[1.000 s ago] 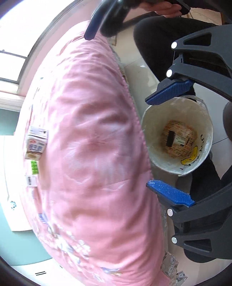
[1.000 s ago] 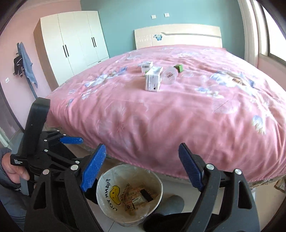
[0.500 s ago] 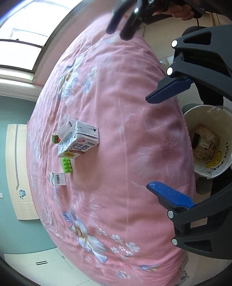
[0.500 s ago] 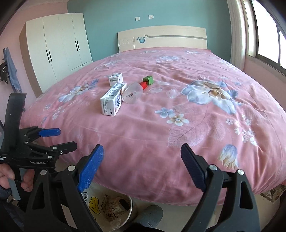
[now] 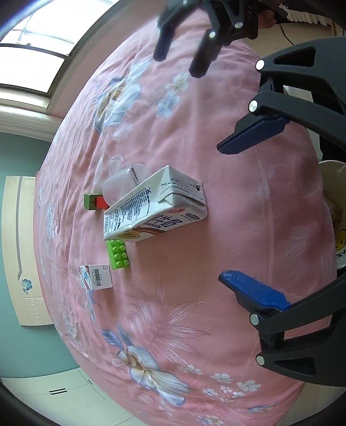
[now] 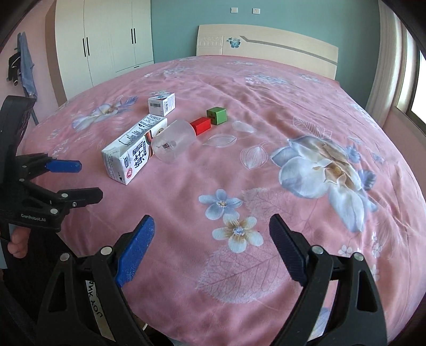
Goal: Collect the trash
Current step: 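Move both open tools back toward the remaining items on the bed, then grasp the milk carton with left tool while right tool grasps clear plastic cup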
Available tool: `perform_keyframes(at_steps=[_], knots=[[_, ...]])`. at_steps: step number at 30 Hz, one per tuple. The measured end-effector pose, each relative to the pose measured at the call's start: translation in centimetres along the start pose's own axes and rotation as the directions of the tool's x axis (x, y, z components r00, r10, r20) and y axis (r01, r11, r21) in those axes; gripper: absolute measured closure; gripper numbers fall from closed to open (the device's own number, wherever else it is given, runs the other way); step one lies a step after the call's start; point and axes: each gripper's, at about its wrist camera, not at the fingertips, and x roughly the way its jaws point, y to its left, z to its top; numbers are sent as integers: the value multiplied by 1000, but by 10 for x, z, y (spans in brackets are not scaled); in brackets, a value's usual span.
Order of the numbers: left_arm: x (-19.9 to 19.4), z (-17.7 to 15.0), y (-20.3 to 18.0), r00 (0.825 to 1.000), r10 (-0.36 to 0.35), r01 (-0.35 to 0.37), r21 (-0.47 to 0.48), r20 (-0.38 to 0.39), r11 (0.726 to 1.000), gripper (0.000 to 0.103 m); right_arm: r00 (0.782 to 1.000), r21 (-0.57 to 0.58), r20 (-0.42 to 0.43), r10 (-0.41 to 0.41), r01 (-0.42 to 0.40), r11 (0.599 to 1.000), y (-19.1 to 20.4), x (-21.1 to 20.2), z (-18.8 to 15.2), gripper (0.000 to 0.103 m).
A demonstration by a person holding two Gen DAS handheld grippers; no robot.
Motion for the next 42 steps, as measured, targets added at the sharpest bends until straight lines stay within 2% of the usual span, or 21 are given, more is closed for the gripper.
perform_keyframes(at_steps=[4, 8, 13, 31, 40, 42], knots=[[16, 11, -6, 1000, 18, -18, 23, -16, 1000, 12, 996, -82, -30, 90, -92, 992, -4, 17, 14, 17], [26, 18, -6, 999, 31, -31, 18, -18, 999, 12, 988, -159, -71, 135, -145, 976, -9, 36, 33, 17], [35, 25, -4, 999, 48, -48, 13, -25, 999, 12, 979, -247, -139, 148, -179, 952, -11, 63, 55, 17], [60, 46, 21, 995, 88, -89, -17, -35, 996, 12, 951, -376, -203, 234, -297, 878, 28, 123, 104, 17], [62, 51, 24, 997, 69, -69, 10, -32, 998, 12, 940, -396, -224, 257, -328, 858, 31, 135, 118, 17], [64, 53, 25, 998, 53, -53, 15, -31, 998, 12, 938, -393, -229, 262, -335, 856, 32, 138, 119, 22]])
